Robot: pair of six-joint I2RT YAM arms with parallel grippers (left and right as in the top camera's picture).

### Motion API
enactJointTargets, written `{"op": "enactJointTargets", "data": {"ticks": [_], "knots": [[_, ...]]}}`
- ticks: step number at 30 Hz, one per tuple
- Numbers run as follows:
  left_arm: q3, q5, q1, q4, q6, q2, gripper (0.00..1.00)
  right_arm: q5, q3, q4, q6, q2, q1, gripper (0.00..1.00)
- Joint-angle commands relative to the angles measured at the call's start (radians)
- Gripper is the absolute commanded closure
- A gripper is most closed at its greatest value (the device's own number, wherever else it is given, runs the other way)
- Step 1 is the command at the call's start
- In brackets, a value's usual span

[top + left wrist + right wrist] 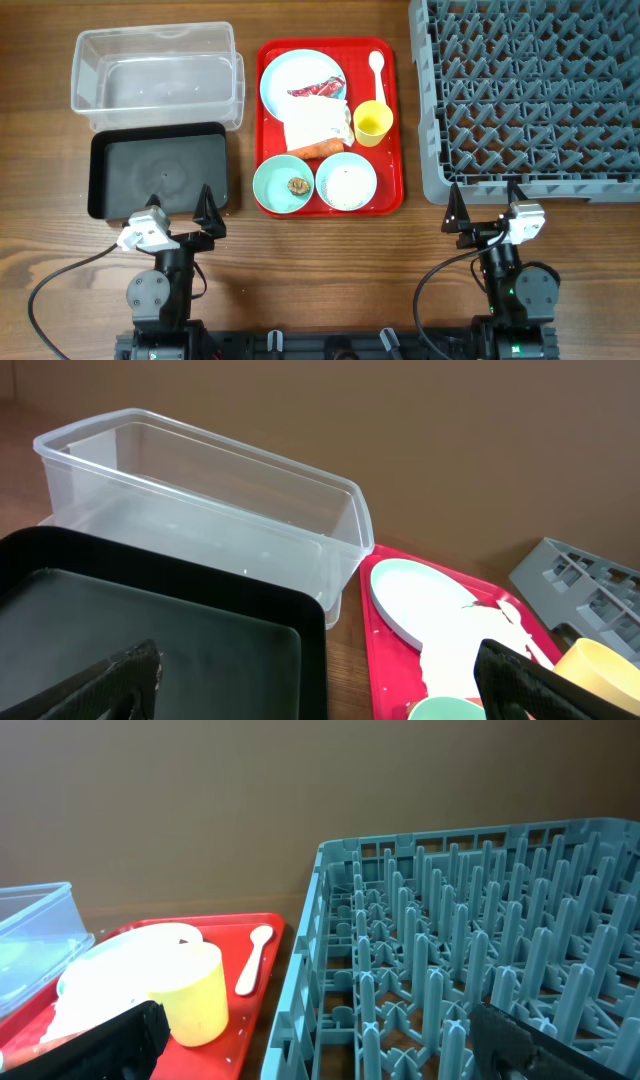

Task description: Sort waste into correct bins and load items into the dishwasher rack

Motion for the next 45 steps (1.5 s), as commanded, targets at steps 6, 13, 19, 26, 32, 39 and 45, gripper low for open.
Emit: {"op": "enactJointTargets", "data": {"ticks": [6,13,19,26,32,39,45], "knots": [[-0.004,0.008,-0.002,-0.001,0.020,-0.005,0.00,-0.015,-0.001,0.005,0.003,-0.002,-0.005,0.00],[-0.004,0.008,-0.002,-0.001,0.020,-0.005,0.00,-0.015,-0.001,0.005,0.003,-0.002,-0.005,0.02],[-0.004,0.009,-0.002,-0.001,0.020,-0.005,0.00,0.028,-0.001,0.002,0.000,-0.002,-0.005,0.00],[-0.001,0.172,-0.002,0.032,0.021,-0.005,0.00,-0.026,-0.001,0.147,0.243,-0.002,-0.005,0.00],[0.302,0.179,-0.001,-0.009,0.146,0.203,0.00,-0.023,0.266,0.298,0.090,0.188,-0.005,0.00],[1.078,0.181,-0.003,-0.362,0.164,0.875,0.00,-0.195,0.852,0.036,0.048,0.704,-0.005,0.00],[1.924,0.080,-0.142,-0.985,0.260,1.492,0.00,-0.259,1.321,-0.462,-0.060,1.065,-0.005,0.00]]}}
